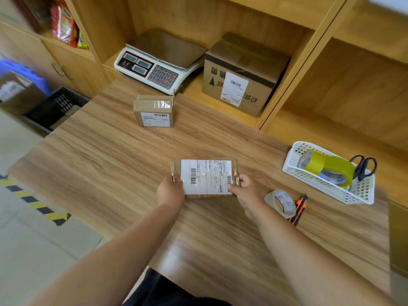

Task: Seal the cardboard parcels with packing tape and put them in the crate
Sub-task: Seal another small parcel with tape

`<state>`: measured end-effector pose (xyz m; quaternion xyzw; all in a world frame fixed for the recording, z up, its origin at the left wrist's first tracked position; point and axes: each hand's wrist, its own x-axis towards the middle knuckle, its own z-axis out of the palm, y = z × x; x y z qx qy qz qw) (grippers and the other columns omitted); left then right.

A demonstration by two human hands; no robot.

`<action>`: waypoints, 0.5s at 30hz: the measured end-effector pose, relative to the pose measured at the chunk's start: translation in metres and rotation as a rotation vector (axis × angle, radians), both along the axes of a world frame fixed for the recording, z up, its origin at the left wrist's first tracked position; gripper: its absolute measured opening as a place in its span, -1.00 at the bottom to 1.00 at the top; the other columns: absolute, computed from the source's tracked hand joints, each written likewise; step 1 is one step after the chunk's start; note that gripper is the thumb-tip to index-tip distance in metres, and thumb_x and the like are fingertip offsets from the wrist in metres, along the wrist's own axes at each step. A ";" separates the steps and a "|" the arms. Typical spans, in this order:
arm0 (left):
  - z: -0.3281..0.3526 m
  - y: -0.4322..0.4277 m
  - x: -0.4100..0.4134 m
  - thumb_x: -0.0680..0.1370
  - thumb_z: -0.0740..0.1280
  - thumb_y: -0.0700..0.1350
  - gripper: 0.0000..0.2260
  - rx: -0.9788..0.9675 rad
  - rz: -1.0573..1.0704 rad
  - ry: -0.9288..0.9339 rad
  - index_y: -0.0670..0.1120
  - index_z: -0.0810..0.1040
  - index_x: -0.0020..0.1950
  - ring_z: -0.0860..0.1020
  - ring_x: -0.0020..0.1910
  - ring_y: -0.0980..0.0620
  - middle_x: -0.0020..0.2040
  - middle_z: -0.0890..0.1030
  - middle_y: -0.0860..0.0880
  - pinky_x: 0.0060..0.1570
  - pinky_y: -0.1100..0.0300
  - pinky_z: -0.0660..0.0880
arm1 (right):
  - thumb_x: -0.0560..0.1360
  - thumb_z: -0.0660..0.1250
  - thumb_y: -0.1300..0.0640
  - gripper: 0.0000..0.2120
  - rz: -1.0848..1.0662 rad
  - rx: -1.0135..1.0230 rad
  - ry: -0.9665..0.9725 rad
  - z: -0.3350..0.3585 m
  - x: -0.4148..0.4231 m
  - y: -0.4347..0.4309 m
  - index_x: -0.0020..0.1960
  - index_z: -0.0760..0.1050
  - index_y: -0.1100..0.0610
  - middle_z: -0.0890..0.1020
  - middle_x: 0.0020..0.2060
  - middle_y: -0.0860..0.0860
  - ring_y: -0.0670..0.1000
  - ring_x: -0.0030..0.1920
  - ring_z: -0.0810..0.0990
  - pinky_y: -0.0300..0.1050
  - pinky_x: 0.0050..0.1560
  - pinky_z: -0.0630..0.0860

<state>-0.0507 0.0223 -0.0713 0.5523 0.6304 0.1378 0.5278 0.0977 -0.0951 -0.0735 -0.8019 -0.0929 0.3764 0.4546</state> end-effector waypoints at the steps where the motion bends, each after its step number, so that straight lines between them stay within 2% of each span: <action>1: 0.002 -0.001 -0.002 0.62 0.16 -0.10 -0.80 0.022 0.001 -0.025 -0.18 0.50 -0.06 0.41 -0.21 -0.08 -0.20 0.48 -0.07 -0.22 0.14 0.31 | 0.47 0.35 0.37 -0.78 -0.007 0.009 -0.003 0.001 -0.001 -0.003 0.02 0.43 0.11 0.61 -0.11 -0.02 -0.05 -0.10 0.57 -0.31 -0.19 0.45; 3: 0.005 -0.001 -0.009 0.59 0.19 -0.17 -0.86 0.072 -0.026 -0.080 -0.14 0.48 -0.12 0.40 -0.23 -0.04 -0.23 0.48 -0.02 -0.24 0.14 0.33 | 0.47 0.36 0.36 -0.78 -0.020 0.018 -0.008 0.004 -0.004 -0.009 0.01 0.42 0.12 0.59 -0.11 -0.03 -0.06 -0.10 0.57 -0.31 -0.21 0.44; 5: 0.010 -0.001 -0.017 0.54 0.22 -0.27 -0.90 0.113 -0.053 -0.132 -0.11 0.50 -0.07 0.45 -0.22 0.02 -0.19 0.53 -0.02 -0.26 0.20 0.37 | 0.48 0.35 0.33 -0.83 -0.091 0.054 0.051 0.006 -0.006 -0.015 -0.03 0.42 0.13 0.61 -0.10 0.04 -0.05 -0.13 0.56 -0.25 -0.17 0.46; 8: 0.015 -0.004 -0.028 0.47 0.22 -0.42 -0.68 0.132 -0.077 -0.230 -0.08 0.53 0.08 0.52 -0.14 0.13 -0.09 0.60 0.02 -0.21 0.35 0.42 | 0.53 0.31 0.20 -0.92 -0.260 0.190 0.300 0.011 -0.009 -0.020 0.01 0.46 0.12 0.59 -0.03 0.07 0.02 -0.04 0.54 -0.07 0.04 0.44; 10: 0.018 -0.008 -0.034 0.45 0.22 -0.47 -0.64 0.052 -0.044 -0.335 -0.09 0.53 0.08 0.54 -0.13 0.18 -0.08 0.61 0.04 -0.18 0.38 0.46 | 0.56 0.27 0.11 -0.82 -0.311 0.247 0.427 0.010 -0.012 -0.021 0.14 0.48 0.12 0.56 -0.01 0.03 0.04 0.00 0.51 -0.06 0.07 0.40; 12: 0.018 -0.009 -0.038 0.46 0.15 -0.48 -0.67 -0.044 0.032 -0.400 -0.11 0.53 0.00 0.54 -0.11 0.09 -0.10 0.60 -0.01 -0.15 0.31 0.46 | 0.58 0.25 0.05 -0.80 -0.298 0.222 0.421 0.008 -0.015 -0.022 0.17 0.46 0.08 0.55 0.10 0.02 0.04 0.12 0.49 -0.05 0.18 0.42; 15: 0.022 -0.007 -0.041 0.53 0.10 -0.36 -0.77 -0.159 0.128 -0.453 -0.11 0.49 -0.13 0.48 -0.12 0.01 -0.15 0.53 -0.05 -0.10 0.21 0.41 | 0.59 0.25 0.02 -0.75 -0.193 0.122 0.252 0.006 -0.019 -0.024 0.23 0.43 0.06 0.46 0.32 0.03 0.02 0.31 0.41 0.03 0.40 0.30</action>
